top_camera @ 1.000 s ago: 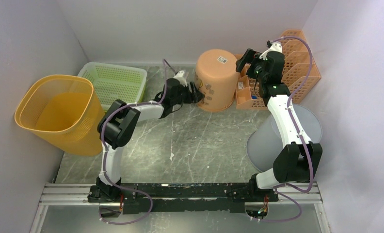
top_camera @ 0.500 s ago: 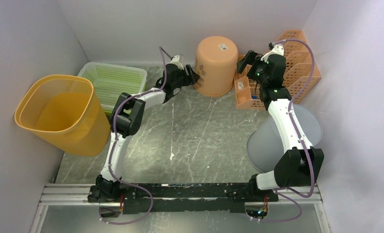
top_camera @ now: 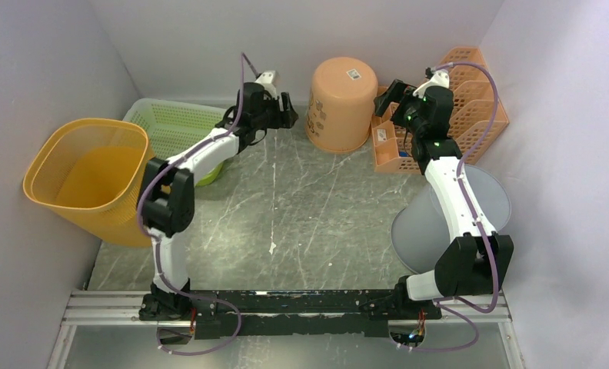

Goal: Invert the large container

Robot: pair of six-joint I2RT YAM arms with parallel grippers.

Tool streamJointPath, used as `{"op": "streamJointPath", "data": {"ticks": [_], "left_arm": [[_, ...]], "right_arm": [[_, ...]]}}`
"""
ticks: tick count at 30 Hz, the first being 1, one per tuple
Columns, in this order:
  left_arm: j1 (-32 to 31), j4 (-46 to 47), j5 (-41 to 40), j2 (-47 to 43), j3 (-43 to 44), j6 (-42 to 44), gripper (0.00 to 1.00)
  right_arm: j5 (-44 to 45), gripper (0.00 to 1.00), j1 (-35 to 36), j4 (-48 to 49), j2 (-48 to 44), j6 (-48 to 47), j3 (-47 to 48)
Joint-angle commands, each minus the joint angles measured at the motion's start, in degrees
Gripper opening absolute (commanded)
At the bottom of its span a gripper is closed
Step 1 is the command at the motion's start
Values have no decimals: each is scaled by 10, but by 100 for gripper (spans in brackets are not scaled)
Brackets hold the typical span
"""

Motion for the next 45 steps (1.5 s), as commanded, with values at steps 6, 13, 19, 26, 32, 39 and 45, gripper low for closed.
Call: {"op": "streamJointPath", "data": {"ticks": [6, 13, 19, 26, 32, 39, 45], "left_arm": [[-27, -252, -121, -278, -36, 137, 78], [21, -408, -259, -392, -11, 170, 76], [24, -504, -399, -447, -1, 134, 75], [57, -550, -489, -499, -60, 106, 74], [85, -562, -536, -521, -95, 105, 74], [121, -537, -538, -531, -134, 122, 75], [176, -501, -478, -525, -167, 142, 74]], "right_arm": [[-27, 100, 9, -2, 4, 2, -9], [-36, 100, 23, 11, -15, 8, -45], [-43, 100, 35, 18, -22, 8, -62], [-42, 100, 43, 18, -26, 4, -71], [-44, 100, 50, 19, -29, 6, -76], [-40, 100, 52, 9, -40, 0, -77], [-32, 100, 51, 2, -48, -7, -79]]}}
